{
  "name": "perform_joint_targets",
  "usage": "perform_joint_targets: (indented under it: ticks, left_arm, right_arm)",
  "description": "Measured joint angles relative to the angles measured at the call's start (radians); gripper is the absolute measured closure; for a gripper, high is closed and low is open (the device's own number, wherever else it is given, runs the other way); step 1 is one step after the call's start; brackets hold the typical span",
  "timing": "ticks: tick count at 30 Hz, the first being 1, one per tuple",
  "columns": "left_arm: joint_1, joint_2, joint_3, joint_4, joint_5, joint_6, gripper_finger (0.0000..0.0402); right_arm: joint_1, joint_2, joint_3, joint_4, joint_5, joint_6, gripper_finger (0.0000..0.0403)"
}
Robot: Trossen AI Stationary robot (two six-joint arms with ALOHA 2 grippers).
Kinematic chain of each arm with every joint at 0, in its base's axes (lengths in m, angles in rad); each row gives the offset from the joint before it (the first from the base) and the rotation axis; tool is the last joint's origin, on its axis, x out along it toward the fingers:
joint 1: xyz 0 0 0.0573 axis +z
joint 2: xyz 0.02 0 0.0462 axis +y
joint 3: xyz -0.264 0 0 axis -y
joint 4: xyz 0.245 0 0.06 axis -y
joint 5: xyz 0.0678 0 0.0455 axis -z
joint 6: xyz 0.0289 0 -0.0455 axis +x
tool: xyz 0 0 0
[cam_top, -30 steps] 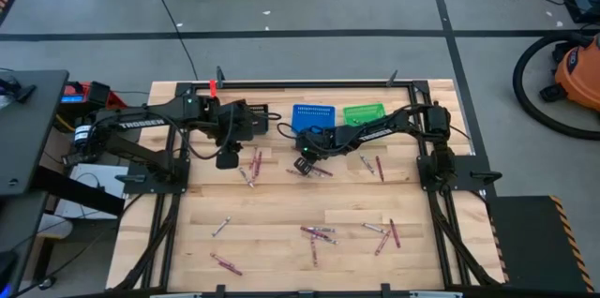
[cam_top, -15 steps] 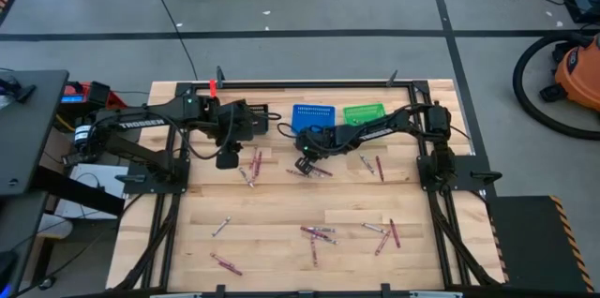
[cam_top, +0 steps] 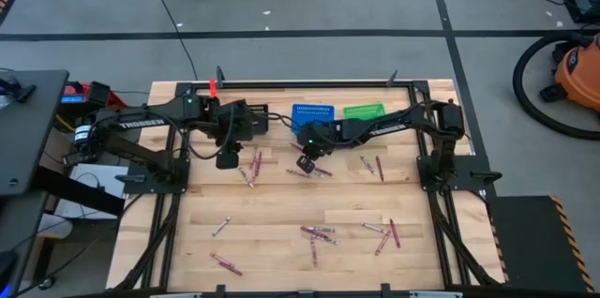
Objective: Sort crayons
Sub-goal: Put the red crayon into the blue bin
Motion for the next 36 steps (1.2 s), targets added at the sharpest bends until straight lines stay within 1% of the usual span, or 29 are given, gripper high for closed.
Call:
perform_joint_targets:
  ticks: [6, 9, 14, 25, 30, 36]
  left_arm:
    - [0.000, 0.000, 0.000, 0.000, 0.000, -0.001, 0.0276]
    - [0.000, 0.000, 0.000, 0.000, 0.000, -0.001, 0.0276]
    - [0.000, 0.000, 0.000, 0.000, 0.000, -0.003, 0.0276]
    - [0.000, 0.000, 0.000, 0.000, 0.000, -0.045, 0.0276]
    - [0.000, 0.000, 0.000, 0.000, 0.000, -0.070, 0.0276]
    - [0.000, 0.002, 0.000, 0.003, 0.000, -0.108, 0.0276]
  right_arm:
    - [-0.026, -0.073, 0.001, -0.039, 0.002, -0.051, 0.0379]
    - [-0.049, -0.114, 0.002, -0.057, 0.022, -0.085, 0.0379]
    - [-0.109, -0.152, 0.003, -0.076, 0.043, -0.154, 0.0379]
    - [-0.234, -0.153, 0.003, -0.113, 0.050, -0.310, 0.0379]
    - [-0.264, -0.153, -0.021, -0.097, 0.017, -0.350, 0.0379]
    - [-0.280, -0.153, -0.054, -0.050, 0.013, -0.398, 0.0379]
